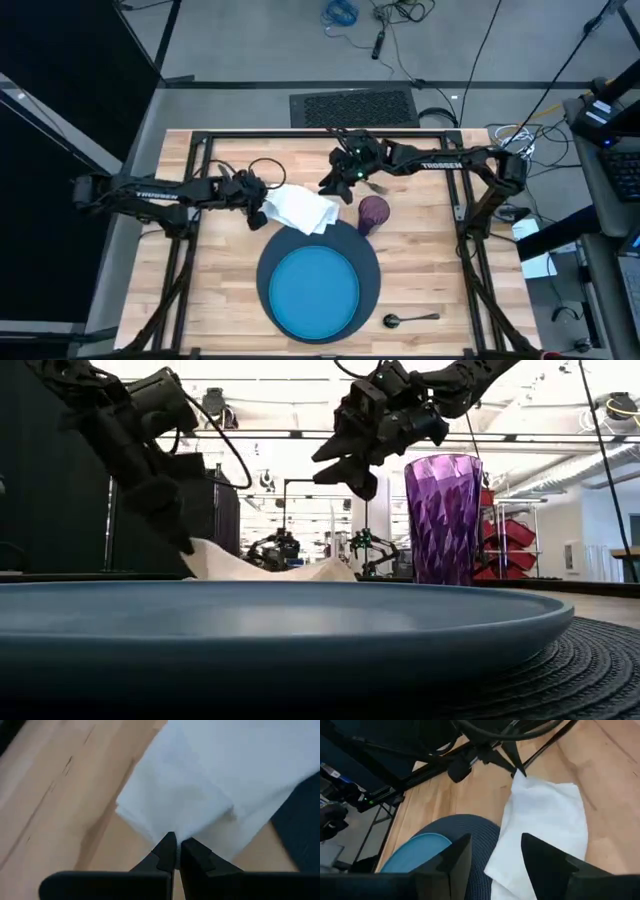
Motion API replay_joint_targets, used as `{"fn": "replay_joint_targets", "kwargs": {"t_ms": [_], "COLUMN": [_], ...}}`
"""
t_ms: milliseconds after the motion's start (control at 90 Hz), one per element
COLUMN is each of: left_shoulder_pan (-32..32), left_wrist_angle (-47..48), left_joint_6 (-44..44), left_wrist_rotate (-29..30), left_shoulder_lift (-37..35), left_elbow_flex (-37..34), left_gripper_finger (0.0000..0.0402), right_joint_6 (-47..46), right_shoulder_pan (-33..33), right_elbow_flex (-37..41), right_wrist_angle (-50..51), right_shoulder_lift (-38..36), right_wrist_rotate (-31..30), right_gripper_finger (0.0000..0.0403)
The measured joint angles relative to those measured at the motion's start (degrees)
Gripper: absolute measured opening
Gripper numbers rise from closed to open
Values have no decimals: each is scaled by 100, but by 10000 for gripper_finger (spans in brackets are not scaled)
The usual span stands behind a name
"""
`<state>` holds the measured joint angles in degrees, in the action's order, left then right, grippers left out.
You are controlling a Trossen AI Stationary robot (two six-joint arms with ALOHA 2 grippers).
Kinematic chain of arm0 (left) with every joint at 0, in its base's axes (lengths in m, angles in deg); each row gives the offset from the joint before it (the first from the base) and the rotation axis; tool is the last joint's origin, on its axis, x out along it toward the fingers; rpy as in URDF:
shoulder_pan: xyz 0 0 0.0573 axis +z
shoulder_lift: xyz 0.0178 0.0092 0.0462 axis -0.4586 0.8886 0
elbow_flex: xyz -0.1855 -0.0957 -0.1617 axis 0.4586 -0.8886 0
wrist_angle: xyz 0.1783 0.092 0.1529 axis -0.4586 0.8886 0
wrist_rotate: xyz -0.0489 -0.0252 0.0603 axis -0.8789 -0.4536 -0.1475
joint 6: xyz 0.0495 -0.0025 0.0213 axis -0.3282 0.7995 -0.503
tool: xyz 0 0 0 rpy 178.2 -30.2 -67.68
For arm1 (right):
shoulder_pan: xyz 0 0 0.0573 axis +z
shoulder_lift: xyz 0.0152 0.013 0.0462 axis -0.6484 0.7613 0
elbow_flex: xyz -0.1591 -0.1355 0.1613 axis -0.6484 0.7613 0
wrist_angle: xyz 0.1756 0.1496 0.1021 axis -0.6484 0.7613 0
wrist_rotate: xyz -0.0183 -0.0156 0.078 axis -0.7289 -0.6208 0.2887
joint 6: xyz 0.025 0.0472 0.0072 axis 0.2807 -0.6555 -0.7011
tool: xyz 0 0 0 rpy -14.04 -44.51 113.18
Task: Set table place
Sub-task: Fold the white napkin
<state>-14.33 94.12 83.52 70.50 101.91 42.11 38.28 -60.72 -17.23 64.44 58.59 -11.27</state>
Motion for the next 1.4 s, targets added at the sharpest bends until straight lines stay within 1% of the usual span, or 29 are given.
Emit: {"fn": "replay_joint_targets", "kwargs": {"t_ms": [133, 233, 322, 444, 511, 589, 667, 744, 844, 933, 1022, 1078, 1189, 1256, 1322, 1400], "left_shoulder_pan": [70, 68, 68, 68, 66, 79, 83, 74, 38, -32, -81, -97, -111, -111, -111, -111], "left_wrist_angle": [7, -81, -262, -554, -569, -196, 252, 723, 1390, 1478, 1559, 1564, 1549, 1445, 1346, 1074], "left_joint_6": [-533, -990, -1326, -1487, -1467, -1468, -1463, -1455, -1311, -1181, -1117, -1048, -1008, -1008, -1007, -998], "left_wrist_rotate": [13, 6, -19, -98, 92, 424, 525, 493, 234, 61, 64, 153, 293, 367, 422, 576], "left_shoulder_lift": [0, 0, 0, 0, 0, -1, -15, -15, -15, -24, -164, -283, -751, -1135, -1514, -1932], "left_elbow_flex": [0, 0, 0, 0, 4, 113, 242, 362, 556, 629, 699, 751, 827, 852, 852, 852], "left_gripper_finger": [2, 15, 36, 74, 95, 116, 129, 134, 135, 135, 135, 135, 135, 135, 135, 135], "right_joint_6": [-11, -33, -36, -42, -48, -46, -31, 9, 235, 349, 380, 527, 1073, 1538, 1919, 2286], "right_shoulder_pan": [0, 2, 4, 2, 2, 2, 10, 13, 11, 13, 49, 135, 415, 571, 701, 838], "right_elbow_flex": [0, 0, 0, 0, 0, -79, -187, -319, -578, -700, -706, -706, -702, -702, -702, -680], "right_wrist_angle": [88, 100, 103, 89, 13, 48, 70, 202, 699, 1197, 1565, 1766, 2071, 2088, 2077, 1956], "right_shoulder_lift": [0, 0, 0, 0, 0, 0, -2, -2, -2, -7, -5, 3, 20, 20, 20, 63], "right_wrist_rotate": [-1, 5, 17, 17, 17, 17, 20, 18, 17, -22, -50, -254, -1196, -1598, -1794, -1821], "right_gripper_finger": [157, 157, 157, 157, 157, 157, 157, 157, 157, 157, 157, 157, 157, 157, 157, 157]}}
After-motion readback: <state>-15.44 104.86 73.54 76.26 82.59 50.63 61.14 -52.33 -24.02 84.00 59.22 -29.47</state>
